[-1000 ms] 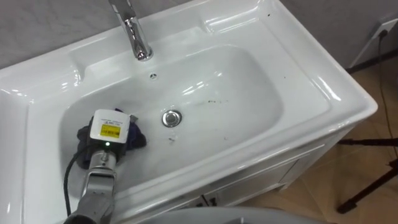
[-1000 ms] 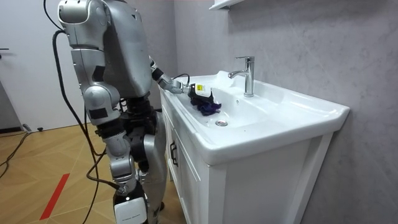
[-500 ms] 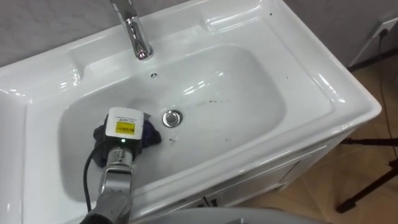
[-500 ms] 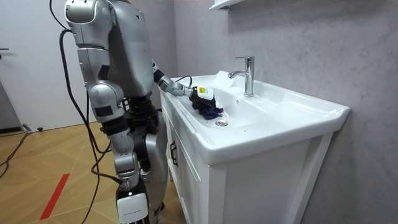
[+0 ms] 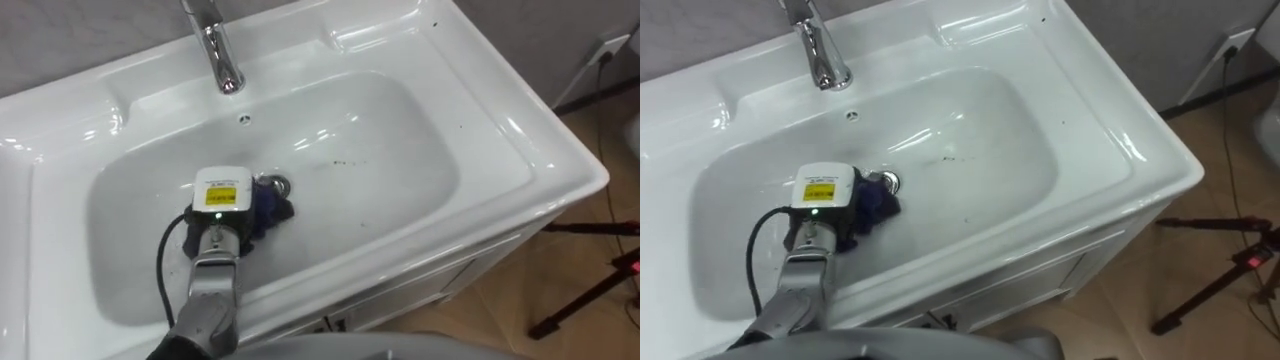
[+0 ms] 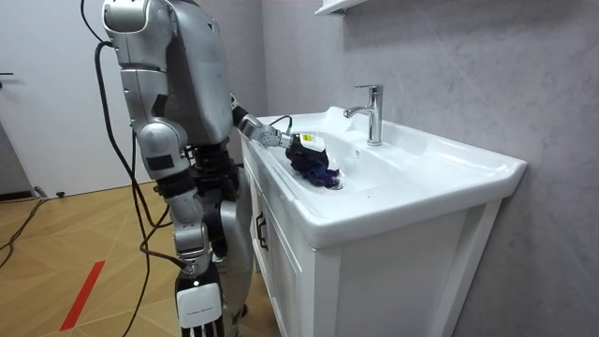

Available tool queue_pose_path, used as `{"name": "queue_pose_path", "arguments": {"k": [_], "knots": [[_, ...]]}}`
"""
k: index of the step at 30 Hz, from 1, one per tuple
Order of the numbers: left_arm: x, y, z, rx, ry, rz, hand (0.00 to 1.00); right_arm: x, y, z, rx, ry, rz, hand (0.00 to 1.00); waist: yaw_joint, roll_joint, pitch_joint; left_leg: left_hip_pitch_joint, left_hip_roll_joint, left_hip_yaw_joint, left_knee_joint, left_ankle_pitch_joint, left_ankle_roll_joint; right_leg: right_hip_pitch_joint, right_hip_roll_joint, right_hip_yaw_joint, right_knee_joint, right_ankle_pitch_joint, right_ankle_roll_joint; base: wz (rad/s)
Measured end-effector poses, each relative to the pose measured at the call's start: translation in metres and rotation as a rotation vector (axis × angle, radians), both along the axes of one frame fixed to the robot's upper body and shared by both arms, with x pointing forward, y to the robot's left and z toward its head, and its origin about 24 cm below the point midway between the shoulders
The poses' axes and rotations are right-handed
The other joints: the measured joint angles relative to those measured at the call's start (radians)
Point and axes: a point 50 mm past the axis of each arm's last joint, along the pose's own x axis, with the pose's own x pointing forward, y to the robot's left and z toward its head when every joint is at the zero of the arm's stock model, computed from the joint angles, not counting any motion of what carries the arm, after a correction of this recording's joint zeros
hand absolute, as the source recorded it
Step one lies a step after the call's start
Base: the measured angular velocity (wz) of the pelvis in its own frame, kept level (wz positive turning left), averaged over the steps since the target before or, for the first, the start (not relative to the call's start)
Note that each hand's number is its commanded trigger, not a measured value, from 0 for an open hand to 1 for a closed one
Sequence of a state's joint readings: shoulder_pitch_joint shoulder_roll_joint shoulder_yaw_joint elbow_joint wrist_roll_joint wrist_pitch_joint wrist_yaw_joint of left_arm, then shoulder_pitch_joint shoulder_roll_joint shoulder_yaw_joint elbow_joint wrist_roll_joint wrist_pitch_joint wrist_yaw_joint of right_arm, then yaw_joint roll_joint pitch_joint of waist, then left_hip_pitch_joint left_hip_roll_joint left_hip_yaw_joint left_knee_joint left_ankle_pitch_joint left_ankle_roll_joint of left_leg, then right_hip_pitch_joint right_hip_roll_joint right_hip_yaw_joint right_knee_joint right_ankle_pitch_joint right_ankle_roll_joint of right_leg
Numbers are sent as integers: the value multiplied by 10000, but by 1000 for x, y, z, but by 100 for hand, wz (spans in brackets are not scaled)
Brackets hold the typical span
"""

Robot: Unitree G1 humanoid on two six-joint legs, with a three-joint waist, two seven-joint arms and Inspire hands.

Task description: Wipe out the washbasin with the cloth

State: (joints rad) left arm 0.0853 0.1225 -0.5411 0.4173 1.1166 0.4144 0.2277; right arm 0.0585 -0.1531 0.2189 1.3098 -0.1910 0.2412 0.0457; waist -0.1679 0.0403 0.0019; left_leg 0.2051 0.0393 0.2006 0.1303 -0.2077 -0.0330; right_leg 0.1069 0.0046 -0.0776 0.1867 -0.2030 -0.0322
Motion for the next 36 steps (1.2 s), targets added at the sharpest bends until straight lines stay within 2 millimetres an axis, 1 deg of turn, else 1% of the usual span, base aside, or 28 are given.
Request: {"name": "queue_pose_path", "arguments": {"k": [2, 3, 6, 8, 11, 12, 13, 14, 15, 16, 18, 20, 22, 23, 24, 25, 26, 27, 28, 29, 30, 31, 32, 33, 34, 36], "knots": [[4, -10, 1, -456, 8, -261, 100, -1, 1, 0, 6, 54, 139, 0, -79, 1, 1, -13, -3, 10, -5, 0, 0, -26, 0, 25, -1, 9, 14, -4], [4, -15, 2, -648, 8, -323, 100, 0, 1, 0, 23, 30, 156, 0, -229, 5, 3, -7, -8, 24, -9, 0, 0, -24, -3, 42, -1, 11, 18, -6], [7, -25, 5, -1194, 46, -451, 100, -3, 3, -1, 106, -11, 147, 0, -412, 41, 18, 9, -12, 123, -9, 0, 0, -37, 1, 106, -9, 19, 28, -6], [10, -27, 6, -1233, 114, -567, 100, -3, 2, 0, 154, 14, 113, 0, -523, 99, 40, 10, -21, 166, -7, 0, 0, -61, 6, 205, -9, 23, 35, -9], [15, -30, 10, -1401, 201, -633, 100, -3, 2, 0, 215, 66, 47, 0, -891, 204, 40, -1, -49, 179, -8, 0, 0, -62, -9, 235, -9, 37, 58, -3], [15, -32, 10, -1418, 208, -710, 100, -4, 2, 0, 220, 113, 9, 0, -1038, 229, 41, 6, -59, 249, -8, 0, 0, -57, -4, 243, 4, 43, 69, -4], [16, -33, 11, -1428, 193, -758, 100, -4, 3, 0, 225, 130, -25, 0, -1069, 246, 40, 33, -58, 357, -7, 0, 0, -76, 0, 283, 6, 46, 74, -16], [17, -35, 13, -1405, 150, -843, 100, -5, 2, 0, 206, 185, -51, 0, -1083, 275, 50, 77, -56, 639, -6, 0, 0, -148, 11, 439, 32, 52, 83, -32], [19, -36, 14, -1375, 113, -893, 100, -5, 2, 0, 193, 226, -69, 0, -1153, 298, 53, 81, -58, 774, -5, 0, 0, -212, 21, 536, 92, 64, 99, -33], [20, -36, 15, -1370, 101, -915, 100, -5, 2, 0, 215, 232, -77, 0, -1225, 301, 54, 82, -65, 797, -6, 0, 0, -238, 29, 593, 156, 67, 105, -30], [22, -37, 16, -1292, 36, -914, 100, -2, 2, 0, 330, 228, -85, 0, -1420, 309, 56, 121, -73, 1166, -6, 0, 0, -341, 76, 897, 188, 87, 137, -32], [25, -36, 17, -1186, 15, -831, 100, -2, 3, 0, 421, 283, -137, 0, -1595, 317, 63, 112, -76, 1312, -22, -1, 2, -410, 106, 1054, 168, 125, 166, -27], [26, -34, 17, -1057, 31, -700, 100, -4, 2, 0, 471, 423, -422, 0, -1762, 350, 77, 167, -65, 1727, -27, -6, 7, -452, 162, 1335, 159, 166, 195, -31], [27, -31, 17, -923, 21, -641, 100, -4, 0, 0, 482, 412, -623, 0, -1828, 399, 82, 161, -53, 1978, -28, -7, 8, -556, 200, 1528, 171, 231, 206, -46], [30, -28, 17, -774, 38, -576, 100, -4, -2, 1, 500, 384, -824, 0, -1892, 451, 108, 160, -46, 2122, -28, -10, 12, -617, 246, 1729, 153, 324, 222, -48], [31, -28, 17, -706, 60, -539, 100, -4, -3, 1, 494, 367, -926, 0, -1912, 476, 103, 155, -46, 2153, -28, -11, 15, -663, 269, 1838, 162, 356, 230, -52], [33, -25, 17, -534, 63, -465, 100, -4, -6, 2, 453, 376, -988, 0, -1971, 535, 111, 156, -40, 2301, -28, -24, 34, -740, 317, 2028, 162, 439, 256, -43], [34, -23, 16, -372, 80, -431, 100, -3, -10, 3, 401, 353, -1003, 0, -2112, 563, 125, 161, 5, 2378, -26, -39, 60, -771, 336, 2142, 172, 487, 279, -38], [35, -22, 15, -284, 97, -435, 100, -5, -11, 3, 360, 394, -1012, 0, -2187, 567, 123, 165, 4, 2379, -26, -44, 68, -783, 335, 2178, 184, 503, 294, -18], [36, -20, 15, -109, 81, -467, 100, -8, -14, 4, 279, 498, -1053, 0, -2367, 595, 131, 166, 18, 2391, -30, -92, 138, -795, 351, 2195, 179, 531, 323, -5], [39, -19, 15, -10, 40, -489, 100, -12, -17, 5, 195, 579, -1089, 0, -2517, 671, 160, 169, 68, 2489, -103, -210, 284, -843, 412, 2181, 195, 565, 350, 0], [40, -19, 16, 7, 13, -493, 100, -13, -19, 5, 142, 630, -1127, 0, -2590, 751, 173, 171, 118, 2579, -175, -318, 350, -892, 480, 2184, 195, 596, 361, -9], [42, -18, 16, 86, 23, -477, 100, -17, -21, 6, 88, 753, -1328, 0, -2663, 780, 189, 187, 157, 2715, -185, -416, 394, -915, 523, 2274, 196, 664, 381, -26], [43, -16, 15, 197, 75, -443, 100, -21, -23, 6, 25, 922, -1464, 0, -2699, 780, 189, 204, 163, 2837, -172, -456, 412, -900, 560, 2419, 198, 703, 404, -31], [43, -15, 15, 242, 91, -418, 100, -22, -23, 6, 2, 1000, -1488, 0, -2741, 778, 188, 215, 166, 2888, -166, -475, 418, -899, 568, 2466, 200, 721, 412, -30], [43, -12, 14, 402, 117, -263, 100, -27, -24, 7, -41, 1168, -1555, 0, -2963, 773, 189, 256, 156, 3042, -169, -533, 445, -901, 607, 2710, 194, 753, 456, -21]]}}
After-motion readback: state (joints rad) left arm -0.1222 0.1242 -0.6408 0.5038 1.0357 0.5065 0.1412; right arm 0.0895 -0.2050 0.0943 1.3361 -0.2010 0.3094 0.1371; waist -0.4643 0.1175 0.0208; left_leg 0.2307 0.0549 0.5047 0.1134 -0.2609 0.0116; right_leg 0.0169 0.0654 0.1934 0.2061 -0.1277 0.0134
